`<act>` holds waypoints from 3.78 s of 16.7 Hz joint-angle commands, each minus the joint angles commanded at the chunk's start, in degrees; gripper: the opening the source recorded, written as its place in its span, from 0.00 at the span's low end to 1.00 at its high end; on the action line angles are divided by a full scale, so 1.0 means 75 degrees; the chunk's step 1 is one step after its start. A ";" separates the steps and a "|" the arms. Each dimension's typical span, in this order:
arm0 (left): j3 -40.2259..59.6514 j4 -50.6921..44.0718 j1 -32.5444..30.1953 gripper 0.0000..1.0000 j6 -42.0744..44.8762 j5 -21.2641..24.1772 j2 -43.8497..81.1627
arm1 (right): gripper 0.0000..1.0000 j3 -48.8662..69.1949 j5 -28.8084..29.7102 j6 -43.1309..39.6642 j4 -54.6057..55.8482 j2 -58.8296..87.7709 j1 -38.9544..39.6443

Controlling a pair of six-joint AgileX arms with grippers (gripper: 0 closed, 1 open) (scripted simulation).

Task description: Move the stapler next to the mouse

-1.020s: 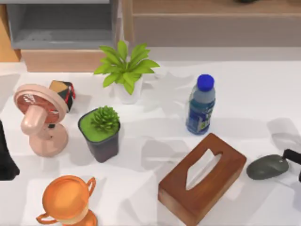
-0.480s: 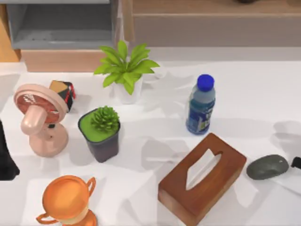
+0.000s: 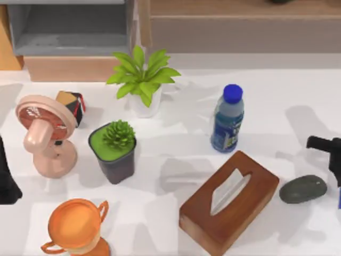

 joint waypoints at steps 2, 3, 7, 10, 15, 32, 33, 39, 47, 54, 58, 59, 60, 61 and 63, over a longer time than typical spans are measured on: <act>0.0000 0.0000 0.0000 1.00 0.0000 0.0000 0.0000 | 0.00 0.1078 -0.0036 -0.0367 -0.0331 0.0657 0.0181; 0.0000 0.0000 0.0000 1.00 0.0000 0.0000 0.0000 | 0.00 0.1631 -0.0054 -0.0564 -0.0481 0.1019 0.0245; 0.0000 0.0000 0.0000 1.00 0.0000 0.0000 0.0000 | 0.00 0.3774 -0.0125 -0.1389 -0.0940 0.2614 0.0285; 0.0000 0.0000 0.0000 1.00 0.0000 0.0000 0.0000 | 0.00 0.5110 -0.0163 -0.1930 -0.1134 0.3799 0.0166; 0.0000 0.0000 0.0000 1.00 0.0000 0.0000 0.0000 | 0.00 0.6450 -0.0226 -0.2461 -0.1217 0.5144 -0.0052; 0.0000 0.0000 0.0000 1.00 0.0000 0.0000 0.0000 | 0.00 0.6478 -0.0253 -0.2482 -0.0883 0.4879 -0.0041; 0.0000 0.0000 0.0000 1.00 0.0000 0.0000 0.0000 | 0.00 0.6471 -0.0255 -0.2481 -0.0837 0.4843 -0.0044; 0.0000 0.0000 0.0000 1.00 0.0000 0.0000 0.0000 | 0.00 0.6438 -0.0260 -0.2475 -0.0619 0.4752 -0.0048; 0.0000 0.0000 0.0000 1.00 0.0000 0.0000 0.0000 | 0.00 0.6261 -0.0241 -0.2461 -0.0468 0.5142 -0.0046; 0.0000 0.0000 0.0000 1.00 0.0000 0.0000 0.0000 | 0.00 0.6004 -0.0228 -0.2462 -0.0448 0.5471 -0.0040; 0.0000 0.0000 0.0000 1.00 0.0000 0.0000 0.0000 | 0.23 0.6004 -0.0228 -0.2462 -0.0448 0.5471 -0.0040; 0.0000 0.0000 0.0000 1.00 0.0000 0.0000 0.0000 | 0.30 0.6004 -0.0228 -0.2462 -0.0448 0.5471 -0.0040; 0.0000 0.0000 0.0000 1.00 0.0000 0.0000 0.0000 | 0.38 0.6004 -0.0228 -0.2462 -0.0448 0.5471 -0.0040; 0.0000 0.0000 0.0000 1.00 0.0000 0.0000 0.0000 | 0.45 0.6004 -0.0228 -0.2462 -0.0448 0.5471 -0.0040; 0.0000 0.0000 0.0000 1.00 0.0000 0.0000 0.0000 | 0.60 0.6004 -0.0228 -0.2462 -0.0448 0.5471 -0.0040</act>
